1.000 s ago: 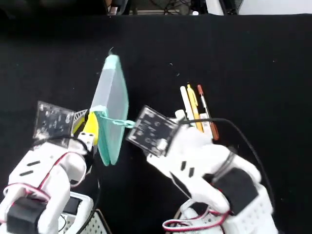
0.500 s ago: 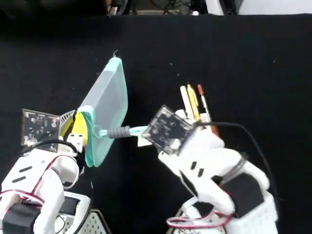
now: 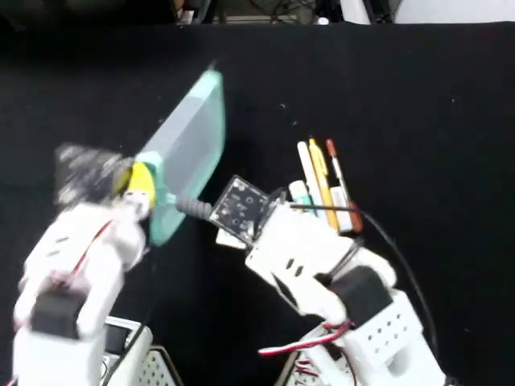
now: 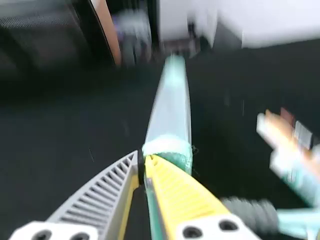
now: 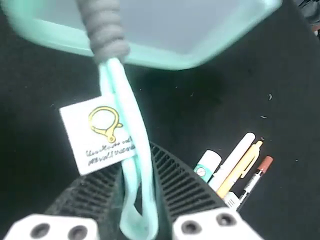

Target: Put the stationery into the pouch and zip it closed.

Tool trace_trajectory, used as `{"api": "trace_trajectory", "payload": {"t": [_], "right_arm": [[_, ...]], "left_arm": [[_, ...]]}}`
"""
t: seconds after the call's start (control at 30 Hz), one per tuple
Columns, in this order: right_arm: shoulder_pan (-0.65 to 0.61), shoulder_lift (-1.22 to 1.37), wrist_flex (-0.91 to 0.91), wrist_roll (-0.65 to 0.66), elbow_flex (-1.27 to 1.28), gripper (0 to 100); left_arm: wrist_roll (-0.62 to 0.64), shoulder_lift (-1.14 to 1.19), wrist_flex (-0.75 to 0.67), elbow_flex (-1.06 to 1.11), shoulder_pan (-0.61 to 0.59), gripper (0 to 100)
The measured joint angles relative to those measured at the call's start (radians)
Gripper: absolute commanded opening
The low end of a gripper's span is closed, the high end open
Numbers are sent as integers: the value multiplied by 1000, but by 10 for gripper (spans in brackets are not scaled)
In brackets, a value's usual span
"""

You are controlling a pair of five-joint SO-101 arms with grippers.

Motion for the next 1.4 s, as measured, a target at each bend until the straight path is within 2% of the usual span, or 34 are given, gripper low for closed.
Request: {"api": "trace_trajectory", "payload": {"t": [0.1, 0.27, 0.4, 0.6, 0.87, 0.97, 1.2, 1.3, 1.4], "right_arm": [[0, 0, -78, 0, 69, 12], [-2, 0, -210, 0, 152, 12], [-2, 0, -279, -14, 199, 12], [31, 14, -396, -84, 255, 13], [138, 354, -454, -78, 236, 12], [158, 454, -454, -55, 196, 12], [158, 485, -454, -49, 160, 12], [143, 485, -445, -44, 160, 12], [95, 485, -397, -5, 160, 12]], "left_arm": [[-18, 163, -9, 37, 3, 30], [-23, 253, -21, 81, -6, 30], [-23, 258, -117, 169, -17, 30], [46, 258, -273, 284, -103, 30], [132, 258, -288, 295, -178, 30], [147, 258, -242, 275, -226, 30], [150, 258, 17, 46, -333, 30], [150, 258, 49, 0, -374, 48], [150, 258, 55, -6, -388, 117]]}}
